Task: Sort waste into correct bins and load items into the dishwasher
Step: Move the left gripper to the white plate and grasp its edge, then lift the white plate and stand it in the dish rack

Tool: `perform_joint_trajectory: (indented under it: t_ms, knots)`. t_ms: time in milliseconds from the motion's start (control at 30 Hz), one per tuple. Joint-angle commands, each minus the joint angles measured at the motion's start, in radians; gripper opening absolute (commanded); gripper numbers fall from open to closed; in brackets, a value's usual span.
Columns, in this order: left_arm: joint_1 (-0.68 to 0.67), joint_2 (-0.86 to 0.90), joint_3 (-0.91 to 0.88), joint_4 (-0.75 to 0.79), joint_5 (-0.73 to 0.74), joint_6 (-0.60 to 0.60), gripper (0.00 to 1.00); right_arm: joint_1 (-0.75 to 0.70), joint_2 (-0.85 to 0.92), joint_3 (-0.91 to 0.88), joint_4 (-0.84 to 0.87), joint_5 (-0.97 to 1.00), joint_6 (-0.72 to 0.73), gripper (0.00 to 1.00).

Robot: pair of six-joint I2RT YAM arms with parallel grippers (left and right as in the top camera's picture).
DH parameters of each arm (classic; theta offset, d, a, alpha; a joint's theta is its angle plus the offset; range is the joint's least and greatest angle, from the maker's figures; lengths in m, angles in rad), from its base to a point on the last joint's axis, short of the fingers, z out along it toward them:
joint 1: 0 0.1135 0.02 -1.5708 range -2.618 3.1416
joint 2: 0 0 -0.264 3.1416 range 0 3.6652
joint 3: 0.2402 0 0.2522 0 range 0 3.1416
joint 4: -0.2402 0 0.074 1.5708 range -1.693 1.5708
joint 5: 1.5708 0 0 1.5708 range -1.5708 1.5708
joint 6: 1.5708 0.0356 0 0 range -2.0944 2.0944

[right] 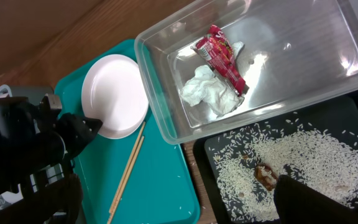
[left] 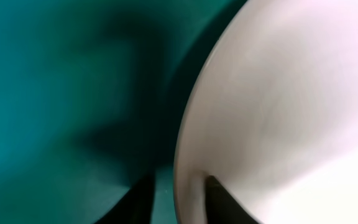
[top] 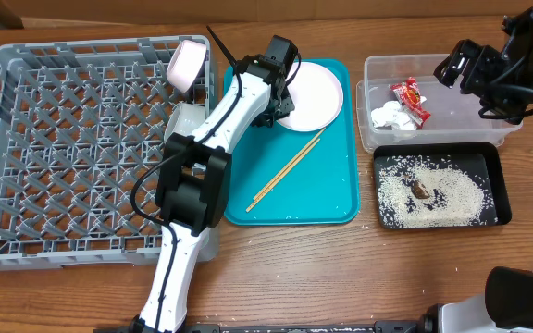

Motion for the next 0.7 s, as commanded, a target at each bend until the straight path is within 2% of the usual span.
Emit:
perform_joint_trajectory:
  t_ms: [0, 33, 67, 200, 433, 533, 667]
  knots:
    - [0.005, 0.006, 0.006, -0.001, -0.018, -0.004, 0.14, 0.003, -0.016, 0.020, 0.002, 0.000, -0.001, 1.00]
    - [0.005, 0.006, 0.006, -0.002, -0.029, 0.001, 0.07, 0.003, -0.016, 0.020, 0.002, 0.000, -0.001, 1.00]
    - [0.005, 0.006, 0.006, -0.003, -0.042, 0.002, 0.04, 0.003, -0.016, 0.020, 0.001, 0.000, -0.001, 1.00]
    - [0.005, 0.000, 0.006, -0.002, -0.091, 0.056, 0.04, 0.003, -0.016, 0.020, -0.009, 0.000, -0.001, 1.00]
    - [0.025, -0.095, 0.068, -0.035, -0.151, 0.234, 0.04, 0.003, -0.016, 0.020, -0.013, 0.000, -0.001, 1.00]
    - [0.032, -0.162, 0.117, -0.050, -0.167, 0.367, 0.04, 0.003, -0.016, 0.020, -0.013, 0.000, -0.001, 1.00]
    - [0.033, -0.273, 0.158, -0.080, -0.192, 0.696, 0.04, 0.003, -0.016, 0.020, -0.013, 0.000, -0.001, 1.00]
